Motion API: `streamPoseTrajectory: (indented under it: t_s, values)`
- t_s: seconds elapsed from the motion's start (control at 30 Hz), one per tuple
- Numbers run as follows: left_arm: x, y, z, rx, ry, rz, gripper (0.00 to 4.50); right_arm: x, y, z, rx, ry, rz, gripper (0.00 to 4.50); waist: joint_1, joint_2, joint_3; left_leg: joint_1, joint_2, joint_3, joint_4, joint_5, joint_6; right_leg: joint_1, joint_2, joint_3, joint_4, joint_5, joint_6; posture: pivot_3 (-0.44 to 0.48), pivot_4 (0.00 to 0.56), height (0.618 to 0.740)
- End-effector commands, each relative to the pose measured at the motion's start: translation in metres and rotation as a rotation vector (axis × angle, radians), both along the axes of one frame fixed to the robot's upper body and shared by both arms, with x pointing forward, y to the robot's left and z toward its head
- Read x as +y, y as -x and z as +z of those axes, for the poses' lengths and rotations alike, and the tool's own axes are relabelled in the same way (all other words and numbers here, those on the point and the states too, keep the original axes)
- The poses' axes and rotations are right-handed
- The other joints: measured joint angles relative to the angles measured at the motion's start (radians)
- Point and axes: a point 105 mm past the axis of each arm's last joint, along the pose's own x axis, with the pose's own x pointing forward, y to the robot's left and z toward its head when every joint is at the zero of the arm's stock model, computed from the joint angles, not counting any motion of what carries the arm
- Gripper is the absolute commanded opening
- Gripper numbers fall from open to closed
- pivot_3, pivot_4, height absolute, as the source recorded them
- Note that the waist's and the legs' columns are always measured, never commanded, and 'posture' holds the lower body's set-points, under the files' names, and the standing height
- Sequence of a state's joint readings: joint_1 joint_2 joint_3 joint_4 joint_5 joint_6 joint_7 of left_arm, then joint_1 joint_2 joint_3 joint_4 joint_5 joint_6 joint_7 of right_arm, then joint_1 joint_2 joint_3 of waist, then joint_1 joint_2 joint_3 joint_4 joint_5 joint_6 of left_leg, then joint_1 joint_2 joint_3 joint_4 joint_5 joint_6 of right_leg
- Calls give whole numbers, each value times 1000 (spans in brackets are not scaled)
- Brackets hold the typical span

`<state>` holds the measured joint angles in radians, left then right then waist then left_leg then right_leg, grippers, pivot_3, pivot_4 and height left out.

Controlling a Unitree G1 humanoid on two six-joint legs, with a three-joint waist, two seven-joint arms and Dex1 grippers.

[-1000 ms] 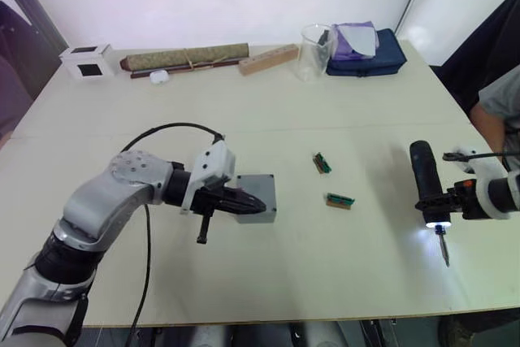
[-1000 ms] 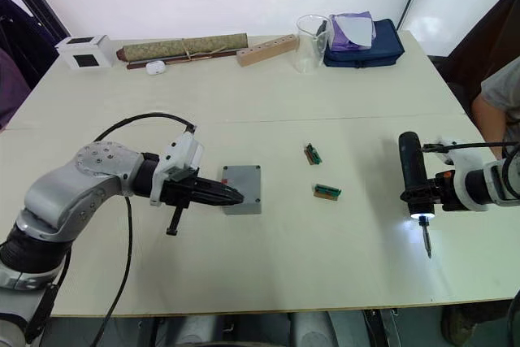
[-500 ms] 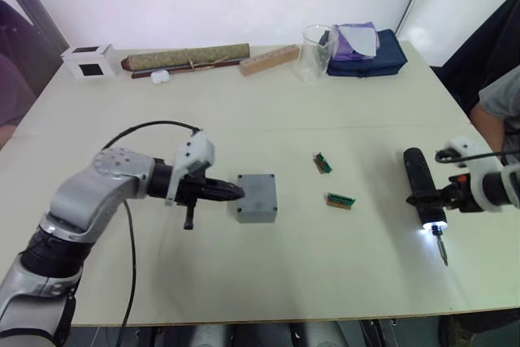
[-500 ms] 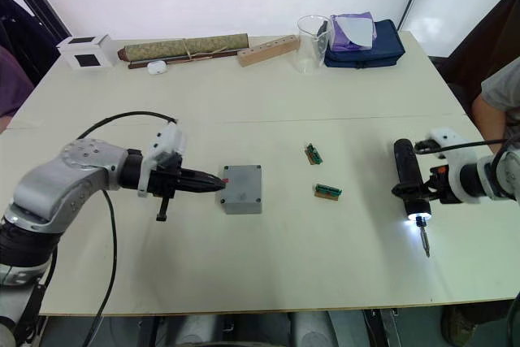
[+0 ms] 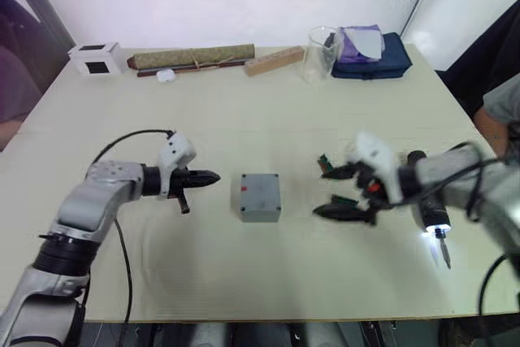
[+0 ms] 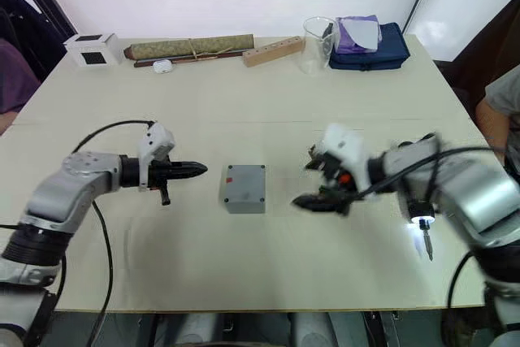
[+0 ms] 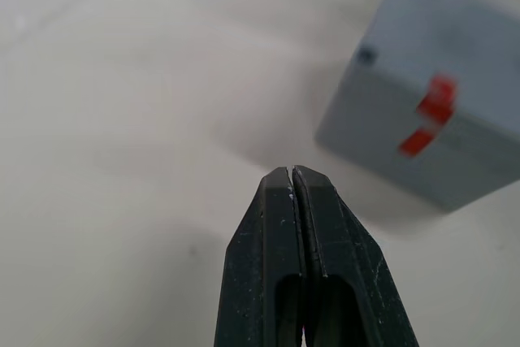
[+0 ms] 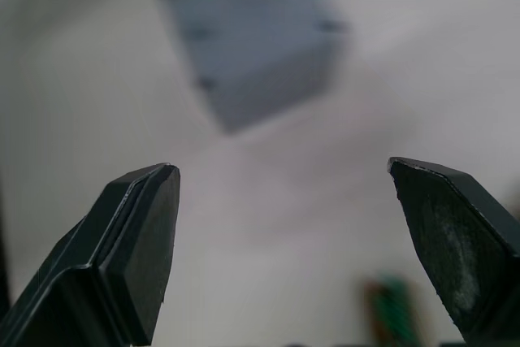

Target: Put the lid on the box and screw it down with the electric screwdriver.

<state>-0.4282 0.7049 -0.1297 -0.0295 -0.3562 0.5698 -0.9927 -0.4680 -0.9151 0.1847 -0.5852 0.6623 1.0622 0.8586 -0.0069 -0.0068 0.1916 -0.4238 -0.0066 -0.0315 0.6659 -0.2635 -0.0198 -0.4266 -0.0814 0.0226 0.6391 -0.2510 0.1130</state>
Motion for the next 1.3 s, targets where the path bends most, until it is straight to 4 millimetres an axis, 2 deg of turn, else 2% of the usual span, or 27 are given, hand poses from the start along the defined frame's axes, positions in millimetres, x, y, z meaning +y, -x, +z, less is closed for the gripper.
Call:
streamPoseTrajectory:
  t_s: [0.03,0.3,0.47,0.5,0.6,0.73,0.83,0.97,1.07,1.13,1.3]
  values:
    - [-21,8,8,-43,22,-63,0,15,2,-2,-48,-19,36,4479,0,0,0,0,-1,0,0,0,0,0,0,0,0,1,1,0,150,740]
    - [-41,7,0,-65,-2,-116,0,36,-5,-19,-63,-21,71,4479,-7,-1,-1,4,0,0,1,1,-1,2,1,1,3,2,2,0,150,740]
    - [-52,-4,5,-96,3,-144,0,51,3,-20,-27,-70,114,4479,-4,-2,-1,4,-1,0,2,1,-2,2,1,1,5,2,2,0,150,740]
    - [-52,-12,5,-107,9,-131,0,52,3,-20,-35,-68,121,4479,-3,-2,-1,4,-1,0,2,1,-2,2,1,1,5,2,2,0,150,740]
    - [-51,-26,5,-122,6,-105,0,54,5,-16,-46,-70,138,4479,-3,-2,-1,4,-1,0,2,1,-2,2,0,1,6,2,2,0,150,740]
    - [-35,-30,7,-130,-35,-97,0,41,2,-9,-105,-15,126,4479,-10,-2,-1,5,-1,0,2,1,-2,1,1,1,6,2,2,0,150,740]
    - [-16,-25,7,-120,-85,-85,0,26,-2,-4,-143,35,116,4479,-10,-2,-1,5,-1,0,2,1,-2,1,1,1,7,2,2,0,150,740]
    - [1,11,-3,-15,-130,-138,0,12,-31,-9,-249,104,44,4479,-13,-2,-1,6,0,1,1,1,-2,1,1,2,7,1,1,0,150,740]
    - [-13,38,-15,48,-88,-173,0,20,-48,-16,-297,83,35,4479,-12,-3,-1,6,1,1,1,1,-2,1,1,2,7,1,1,0,150,740]
    - [-23,47,-23,66,-66,-166,0,26,-48,-22,-290,77,64,4479,-1,-3,-1,6,1,2,1,1,-2,1,1,3,8,1,1,0,150,740]
    - [-40,36,-19,19,-18,-119,0,43,-37,-31,-253,57,169,4479,1,-3,-2,6,-1,1,2,1,-2,3,0,2,8,1,1,0,150,740]
